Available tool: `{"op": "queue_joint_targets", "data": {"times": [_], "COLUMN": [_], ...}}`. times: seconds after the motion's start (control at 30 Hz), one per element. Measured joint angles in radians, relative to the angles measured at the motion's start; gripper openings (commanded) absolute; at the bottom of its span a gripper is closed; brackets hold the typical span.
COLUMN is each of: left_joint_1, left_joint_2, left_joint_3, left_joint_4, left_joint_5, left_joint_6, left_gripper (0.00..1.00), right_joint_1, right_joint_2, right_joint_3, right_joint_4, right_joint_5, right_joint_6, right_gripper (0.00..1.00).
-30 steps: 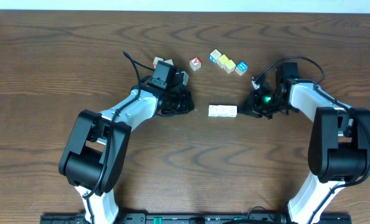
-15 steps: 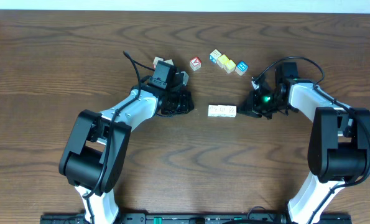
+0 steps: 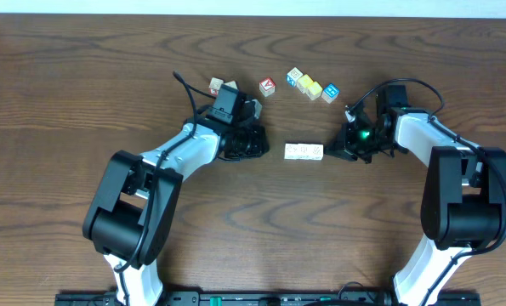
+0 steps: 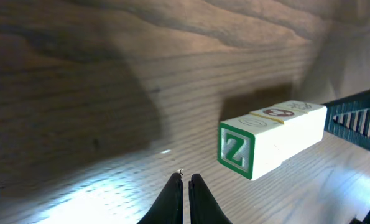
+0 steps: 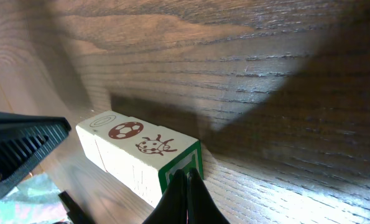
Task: Lift 3 blocks
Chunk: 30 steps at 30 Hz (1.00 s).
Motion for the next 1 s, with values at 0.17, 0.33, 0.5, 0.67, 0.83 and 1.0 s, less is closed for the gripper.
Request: {"op": "queue_joint_targets", "data": {"times": [0.17,0.33,0.5,0.67,0.83,1.0], "left_joint_1": [-0.020,-0.021,-0.028,-0.051,-0.064,-0.064], "left_joint_2": [0.000,0.000,0.000,0.000,0.000,0.015], "left_joint_3": [0.000,0.000,0.000,0.000,0.000,0.000], "left_joint_4": [0.003,0.014,0.034,0.055,0.066,0.092], "left_joint_5": [-0.008,-0.015,-0.020,-0.020,-0.020,-0.021], "left_joint_6": [-0.020,-0.034,-0.044,-0.051,-0.060,-0.072], "left_gripper": [0.07,0.07,0.07,0.07,0.07,0.07], "right_joint_1": [0.000,0.000,0.000,0.000,0.000,0.000], "right_joint_2": [0.000,0.000,0.000,0.000,0.000,0.000], "right_joint_3": [0.000,0.000,0.000,0.000,0.000,0.000], "right_joint_4": [0.000,0.000,0.000,0.000,0.000,0.000], "right_joint_5": [0.000,0.000,0.000,0.000,0.000,0.000], "right_joint_6": [0.003,0.003,0.011,0.014,0.014,0.014], "right_gripper": [0.01,0.01,0.01,0.01,0.01,0.01]}}
